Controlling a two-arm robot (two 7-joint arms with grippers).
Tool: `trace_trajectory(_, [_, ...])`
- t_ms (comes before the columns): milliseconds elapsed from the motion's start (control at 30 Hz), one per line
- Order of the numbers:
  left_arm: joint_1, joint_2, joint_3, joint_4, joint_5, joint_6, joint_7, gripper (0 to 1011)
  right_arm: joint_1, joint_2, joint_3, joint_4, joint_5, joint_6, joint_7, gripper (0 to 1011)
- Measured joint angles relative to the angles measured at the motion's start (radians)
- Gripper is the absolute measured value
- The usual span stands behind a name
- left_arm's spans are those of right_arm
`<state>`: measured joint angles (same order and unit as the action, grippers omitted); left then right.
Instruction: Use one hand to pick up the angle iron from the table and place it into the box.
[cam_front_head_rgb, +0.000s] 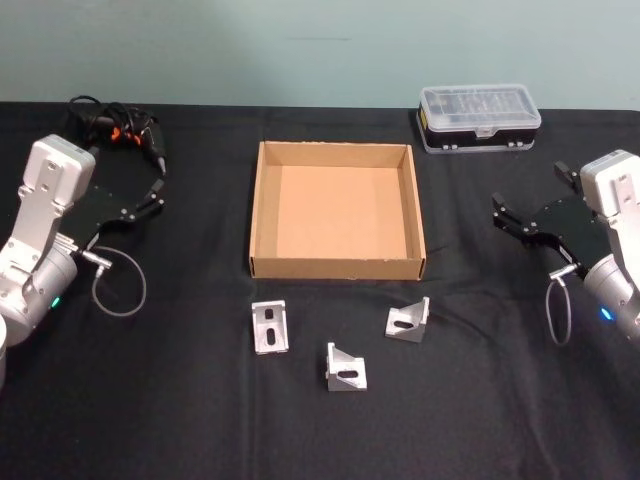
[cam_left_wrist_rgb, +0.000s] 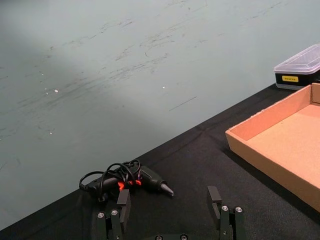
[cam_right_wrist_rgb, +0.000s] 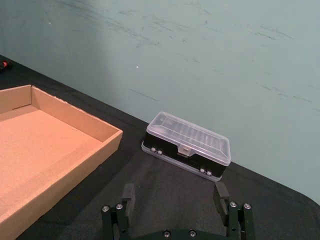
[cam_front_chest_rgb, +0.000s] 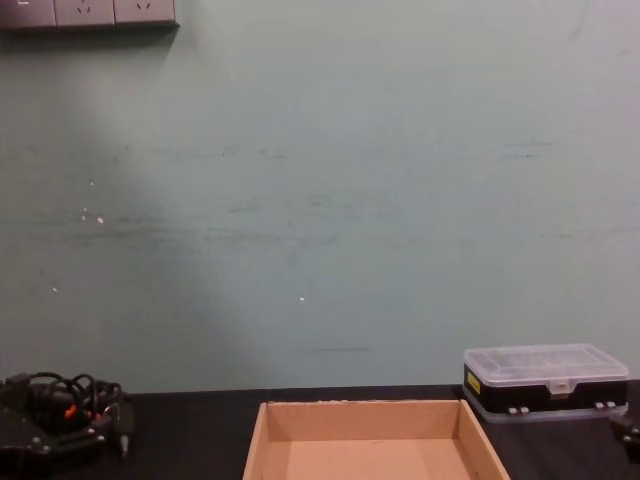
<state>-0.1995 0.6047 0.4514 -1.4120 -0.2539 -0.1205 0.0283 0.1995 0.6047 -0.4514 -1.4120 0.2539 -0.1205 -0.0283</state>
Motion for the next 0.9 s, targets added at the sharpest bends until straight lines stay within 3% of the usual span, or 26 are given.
trace_trajectory(233, [0.0,0.0,0.0,0.0,0.0,0.0,0.0,1000,-0.001,0.0,0.001,0.0,0.003,-0.002,0.006,1000])
trace_trajectory(500, [0.0,0.0,0.0,0.0,0.0,0.0,0.0,1000,-0.04,0.046,0.024,-0.054,0.128,-0.043,0.232,1000])
trace_trajectory(567, [0.0,0.0,0.0,0.0,0.0,0.0,0.0,1000,-0.05,0.059,0.028,-0.07,0.15,-0.043,0.272,1000])
trace_trajectory(800, [0.0,0.0,0.0,0.0,0.0,0.0,0.0,1000,-0.096,0.142,0.041,-0.147,0.273,-0.023,0.51,1000])
trace_trajectory(900, [0.0,0.0,0.0,0.0,0.0,0.0,0.0,1000,-0.1,0.165,0.038,-0.158,0.301,-0.009,0.585,1000])
